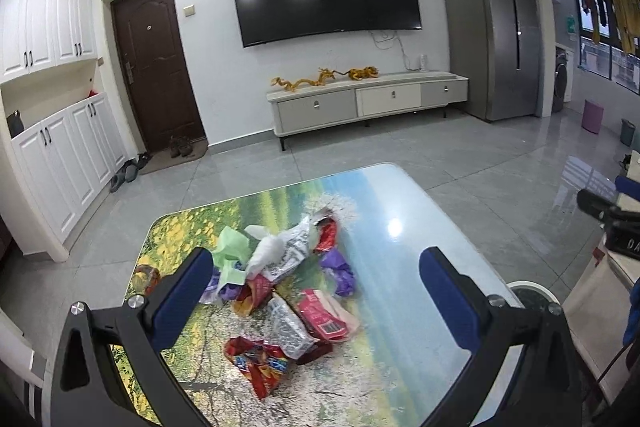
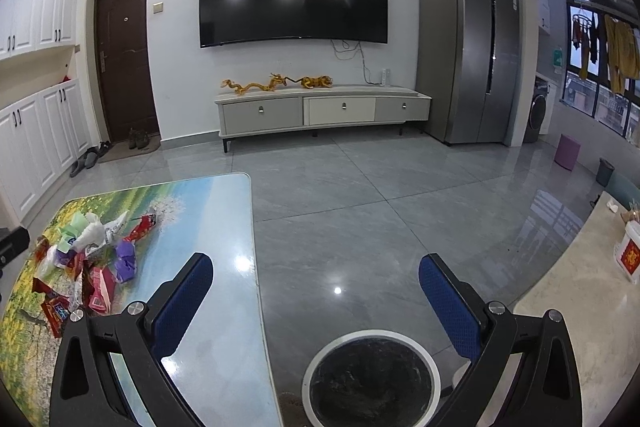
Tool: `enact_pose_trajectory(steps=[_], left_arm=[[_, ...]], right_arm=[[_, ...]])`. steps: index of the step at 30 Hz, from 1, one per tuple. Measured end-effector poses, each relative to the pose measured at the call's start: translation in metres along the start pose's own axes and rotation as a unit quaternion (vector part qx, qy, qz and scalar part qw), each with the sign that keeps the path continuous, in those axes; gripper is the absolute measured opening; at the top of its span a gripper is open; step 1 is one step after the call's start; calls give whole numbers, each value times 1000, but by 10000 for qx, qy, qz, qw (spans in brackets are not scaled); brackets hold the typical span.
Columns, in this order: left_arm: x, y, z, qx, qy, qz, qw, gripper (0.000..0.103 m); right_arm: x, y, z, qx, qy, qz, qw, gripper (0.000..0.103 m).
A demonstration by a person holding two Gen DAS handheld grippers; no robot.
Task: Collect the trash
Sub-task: 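Approach the table of wrappers with both tools open, then grasp the red chip bag with the left tool while the right tool grasps the pink box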
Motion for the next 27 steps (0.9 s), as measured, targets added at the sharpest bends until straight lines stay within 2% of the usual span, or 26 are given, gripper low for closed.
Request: enact_pose_trajectory(steps=[10,15,21,27], left_arm=[[1,-12,-33,176,195,-92,9996,103],[-6,-15,-72,526,319,-154,9980,103],[-28,-19,-127,985,567,-413,9927,103],[-64,-25,-159,1084,852,-836,9869,103]], right_arm=[[34,-8,-21,274,149,248,9992,103],[38,-16,-38,474,265,233,9982,103],[30,-30,-56,716,328,43,9969,103],[17,-44,-73,941,356,-210,9947,103]])
Point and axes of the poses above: each gripper's, at about its wrist camera, not at the fingertips, and y roughly against the way its jaws point, z to its right, x to its top, the point moved 8 cm from there along -y, roughly the way its jaws point, and after that the axes turned 3 degrees about z, right-handed, at the moved point
